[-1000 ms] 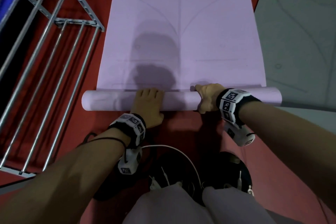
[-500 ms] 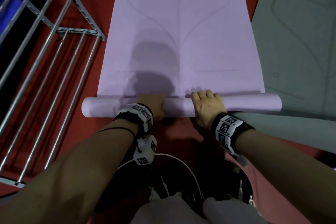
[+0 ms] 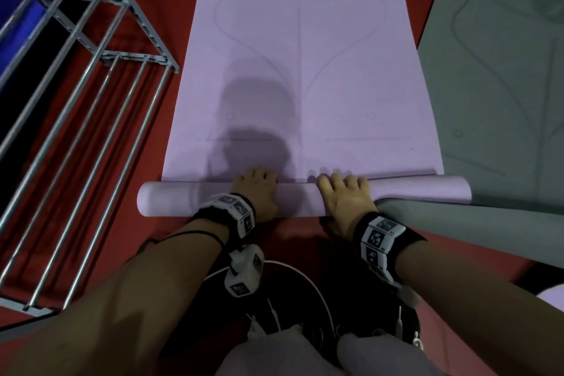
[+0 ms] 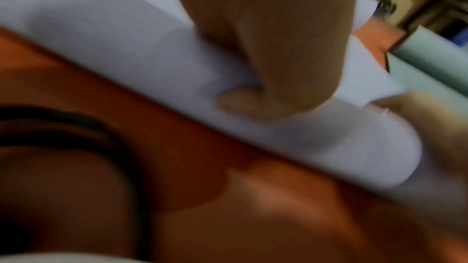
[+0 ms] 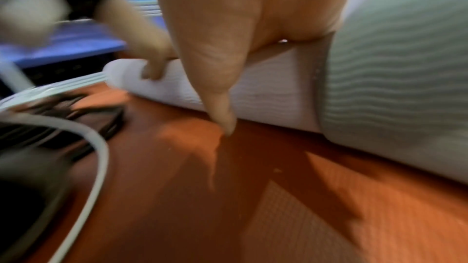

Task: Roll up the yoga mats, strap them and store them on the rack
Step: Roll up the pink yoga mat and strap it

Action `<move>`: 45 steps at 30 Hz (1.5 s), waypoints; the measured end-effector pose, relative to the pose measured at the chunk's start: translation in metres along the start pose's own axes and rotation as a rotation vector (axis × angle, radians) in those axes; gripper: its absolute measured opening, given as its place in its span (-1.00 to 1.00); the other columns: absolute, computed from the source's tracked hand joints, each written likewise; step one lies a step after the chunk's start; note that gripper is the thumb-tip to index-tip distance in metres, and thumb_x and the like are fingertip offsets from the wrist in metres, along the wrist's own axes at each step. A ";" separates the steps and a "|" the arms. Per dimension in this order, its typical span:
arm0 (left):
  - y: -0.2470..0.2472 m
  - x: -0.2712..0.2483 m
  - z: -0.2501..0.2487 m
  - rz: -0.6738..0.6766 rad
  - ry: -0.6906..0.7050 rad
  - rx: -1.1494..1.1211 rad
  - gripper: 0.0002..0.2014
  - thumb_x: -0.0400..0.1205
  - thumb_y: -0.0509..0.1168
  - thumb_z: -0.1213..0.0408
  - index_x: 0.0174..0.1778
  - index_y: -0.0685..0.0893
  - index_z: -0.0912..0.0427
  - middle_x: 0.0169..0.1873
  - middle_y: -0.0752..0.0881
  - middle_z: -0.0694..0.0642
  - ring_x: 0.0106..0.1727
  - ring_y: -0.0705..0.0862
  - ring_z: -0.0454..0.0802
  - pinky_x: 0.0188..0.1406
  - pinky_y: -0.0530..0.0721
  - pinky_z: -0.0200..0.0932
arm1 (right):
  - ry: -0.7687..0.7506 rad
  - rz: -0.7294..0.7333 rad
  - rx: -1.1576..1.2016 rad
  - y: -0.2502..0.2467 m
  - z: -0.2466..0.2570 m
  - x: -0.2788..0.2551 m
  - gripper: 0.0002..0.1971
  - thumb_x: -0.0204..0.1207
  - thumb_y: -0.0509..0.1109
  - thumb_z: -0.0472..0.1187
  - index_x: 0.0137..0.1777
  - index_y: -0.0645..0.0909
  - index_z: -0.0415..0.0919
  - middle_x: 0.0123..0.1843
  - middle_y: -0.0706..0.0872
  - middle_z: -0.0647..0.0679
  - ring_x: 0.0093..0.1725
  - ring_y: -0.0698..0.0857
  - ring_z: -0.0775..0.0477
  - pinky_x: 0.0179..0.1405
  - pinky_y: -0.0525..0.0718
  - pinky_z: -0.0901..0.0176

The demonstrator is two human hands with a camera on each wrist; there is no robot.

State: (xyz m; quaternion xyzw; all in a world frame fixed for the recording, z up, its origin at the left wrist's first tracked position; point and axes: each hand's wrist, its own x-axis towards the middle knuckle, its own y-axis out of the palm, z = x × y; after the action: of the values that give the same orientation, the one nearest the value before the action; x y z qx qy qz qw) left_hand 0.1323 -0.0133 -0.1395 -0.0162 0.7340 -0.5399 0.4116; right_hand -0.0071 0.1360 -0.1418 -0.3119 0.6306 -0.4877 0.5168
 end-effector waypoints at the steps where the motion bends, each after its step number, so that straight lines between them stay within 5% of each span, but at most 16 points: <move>1: 0.004 -0.006 0.001 -0.119 0.031 0.014 -0.37 0.30 0.27 0.17 0.35 0.46 0.17 0.28 0.48 0.20 0.32 0.46 0.24 0.25 0.40 0.05 | 0.003 0.025 0.015 -0.007 -0.001 0.002 0.11 -0.13 0.72 0.15 0.37 0.21 -0.17 0.11 0.65 -0.28 -0.02 0.68 -0.43 0.02 0.60 -0.29; 3: 0.012 -0.017 0.007 -0.362 0.098 0.003 -0.29 0.12 0.22 0.15 0.26 0.56 0.24 0.14 0.58 0.23 0.15 0.57 0.28 0.15 0.41 0.05 | 0.023 0.112 0.048 -0.016 -0.006 0.010 -0.07 0.30 0.53 0.14 0.53 0.09 -0.14 0.39 0.48 -0.22 0.30 0.53 -0.37 0.22 0.45 -0.18; 6: 0.028 -0.032 0.018 -0.553 0.105 0.021 -0.37 0.20 0.18 0.07 0.17 0.64 0.26 0.04 0.66 0.24 0.01 0.62 0.27 0.11 0.43 0.10 | 0.022 0.163 0.119 -0.023 -0.013 0.019 -0.15 0.38 0.48 0.14 0.55 0.14 -0.16 0.46 0.43 -0.17 0.39 0.48 -0.32 0.27 0.43 -0.15; 10: 0.037 -0.035 0.022 -0.403 0.057 0.136 -0.12 0.01 0.40 0.04 0.34 0.57 0.25 0.18 0.63 0.26 0.18 0.56 0.28 0.36 0.40 0.30 | 0.004 0.199 0.125 -0.022 -0.018 0.027 -0.19 0.36 0.51 0.18 0.44 0.20 -0.19 0.40 0.48 -0.17 0.34 0.51 -0.30 0.23 0.44 -0.13; 14: 0.026 -0.020 0.020 -0.365 0.013 0.169 -0.07 -0.21 0.49 0.25 0.22 0.66 0.23 -0.04 0.69 0.23 -0.06 0.67 0.28 0.24 0.53 0.32 | -0.009 0.186 0.166 -0.025 -0.024 0.032 -0.26 0.33 0.53 0.16 0.33 0.26 -0.17 0.33 0.54 -0.17 0.29 0.55 -0.27 0.18 0.42 -0.08; 19: 0.008 -0.010 0.017 -0.279 -0.054 0.085 -0.28 0.17 0.45 0.22 0.34 0.57 0.06 0.12 0.67 0.15 0.11 0.63 0.24 0.28 0.42 0.11 | -0.025 0.131 0.058 -0.023 -0.022 0.034 -0.10 0.30 0.48 0.27 0.51 0.23 -0.18 0.47 0.42 -0.15 0.46 0.37 -0.26 0.45 0.26 -0.24; 23: -0.016 0.001 0.021 -0.179 -0.047 0.075 -0.42 0.40 0.36 0.16 0.40 0.48 -0.06 0.26 0.62 0.05 0.26 0.59 0.15 0.29 0.38 0.01 | 0.002 0.072 -0.059 -0.021 -0.020 0.029 0.00 0.26 0.45 0.41 0.57 0.20 -0.13 0.46 0.44 -0.11 0.43 0.40 -0.23 0.39 0.30 -0.20; 28: -0.030 0.000 0.019 0.016 0.009 0.006 -0.63 0.46 0.30 0.23 0.21 0.56 -0.03 0.19 0.69 0.10 0.20 0.64 0.17 0.17 0.52 -0.01 | 0.039 0.110 0.071 -0.020 -0.020 0.023 -0.14 0.31 0.44 0.34 0.52 0.30 -0.08 0.43 0.54 -0.08 0.41 0.47 -0.22 0.37 0.34 -0.12; 33: -0.038 0.002 0.018 0.164 0.013 -0.142 -0.62 0.48 0.25 0.37 0.23 0.61 0.08 0.13 0.70 0.18 0.14 0.64 0.19 -0.12 0.45 -0.17 | 0.019 0.171 0.124 -0.027 -0.024 0.021 -0.14 0.26 0.47 0.33 0.41 0.26 -0.17 0.29 0.62 -0.15 0.29 0.57 -0.22 0.28 0.44 -0.10; 36: -0.038 0.002 0.017 0.223 0.002 -0.181 -0.57 0.42 0.26 0.35 0.23 0.61 0.10 0.16 0.68 0.22 0.15 0.62 0.19 -0.12 0.44 -0.16 | -0.020 0.175 0.036 -0.032 -0.019 0.015 -0.07 0.32 0.44 0.33 0.55 0.18 -0.15 0.44 0.46 -0.19 0.39 0.47 -0.25 0.34 0.37 -0.14; 38: -0.033 0.004 0.017 0.217 -0.008 -0.145 -0.45 0.31 0.20 0.23 0.28 0.58 0.08 0.27 0.58 0.25 0.29 0.52 0.21 0.05 0.48 -0.07 | -0.031 0.131 -0.082 -0.030 -0.013 0.010 -0.07 0.38 0.38 0.36 0.61 0.15 -0.11 0.51 0.33 -0.18 0.45 0.35 -0.28 0.40 0.32 -0.21; 41: -0.023 0.004 0.015 0.149 -0.062 -0.034 -0.44 0.43 0.22 0.24 0.42 0.47 0.03 0.36 0.37 0.23 0.45 0.30 0.22 0.39 0.31 0.09 | -0.001 0.110 -0.108 -0.023 -0.005 0.006 -0.07 0.41 0.38 0.35 0.63 0.11 -0.12 0.50 0.31 -0.18 0.42 0.33 -0.30 0.34 0.34 -0.21; 45: -0.010 -0.005 0.015 -0.199 -0.110 -0.057 -0.39 0.23 0.19 0.17 0.28 0.52 0.08 0.20 0.52 0.15 0.29 0.46 0.21 0.20 0.36 0.02 | 0.018 0.139 -0.080 -0.019 -0.007 0.014 -0.01 0.36 0.46 0.34 0.61 0.08 -0.15 0.50 0.34 -0.15 0.41 0.35 -0.29 0.31 0.36 -0.18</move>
State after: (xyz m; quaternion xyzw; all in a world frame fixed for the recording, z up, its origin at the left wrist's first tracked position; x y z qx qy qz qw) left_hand 0.1411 -0.0271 -0.1293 -0.1304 0.7203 -0.5552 0.3949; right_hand -0.0199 0.1194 -0.1292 -0.2835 0.6744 -0.4279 0.5307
